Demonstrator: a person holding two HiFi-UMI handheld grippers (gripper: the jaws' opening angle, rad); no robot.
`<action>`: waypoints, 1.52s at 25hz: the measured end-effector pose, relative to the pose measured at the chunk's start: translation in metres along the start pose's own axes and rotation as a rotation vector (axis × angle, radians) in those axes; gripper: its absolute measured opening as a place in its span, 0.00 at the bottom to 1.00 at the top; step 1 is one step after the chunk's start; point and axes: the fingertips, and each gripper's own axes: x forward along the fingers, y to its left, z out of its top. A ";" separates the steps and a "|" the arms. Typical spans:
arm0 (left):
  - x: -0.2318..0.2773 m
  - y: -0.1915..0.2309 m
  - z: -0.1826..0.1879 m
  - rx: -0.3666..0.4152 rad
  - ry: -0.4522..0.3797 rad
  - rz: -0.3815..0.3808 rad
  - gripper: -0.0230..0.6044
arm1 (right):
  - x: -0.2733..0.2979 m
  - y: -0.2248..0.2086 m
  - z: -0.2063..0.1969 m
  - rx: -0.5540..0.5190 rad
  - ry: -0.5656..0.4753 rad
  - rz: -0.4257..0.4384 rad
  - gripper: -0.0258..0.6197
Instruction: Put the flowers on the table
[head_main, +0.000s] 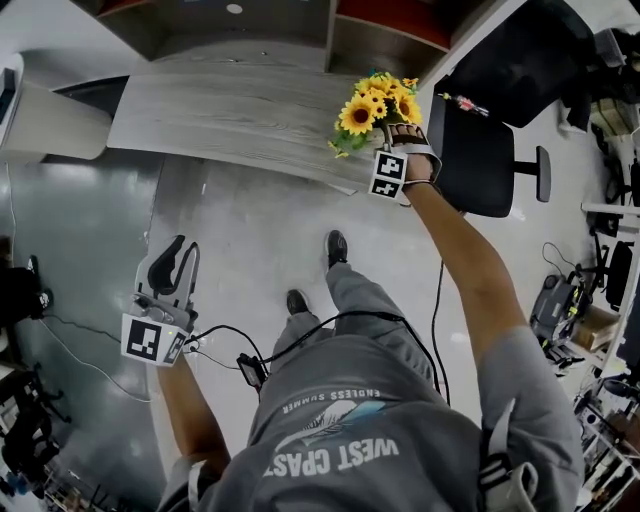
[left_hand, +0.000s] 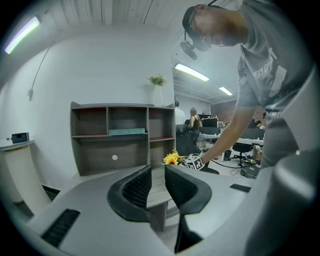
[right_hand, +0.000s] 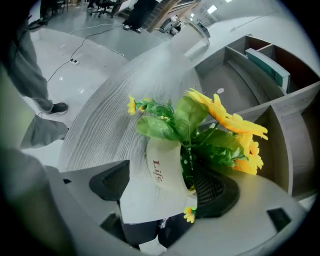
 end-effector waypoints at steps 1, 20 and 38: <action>-0.001 0.000 0.000 0.001 -0.002 -0.002 0.18 | -0.002 0.000 0.000 0.010 -0.001 0.000 0.64; -0.028 0.006 0.028 0.070 -0.080 -0.024 0.18 | -0.162 -0.068 0.046 0.429 -0.300 -0.056 0.18; -0.096 0.042 0.032 0.114 -0.151 0.013 0.18 | -0.426 -0.084 0.147 0.871 -0.821 -0.060 0.08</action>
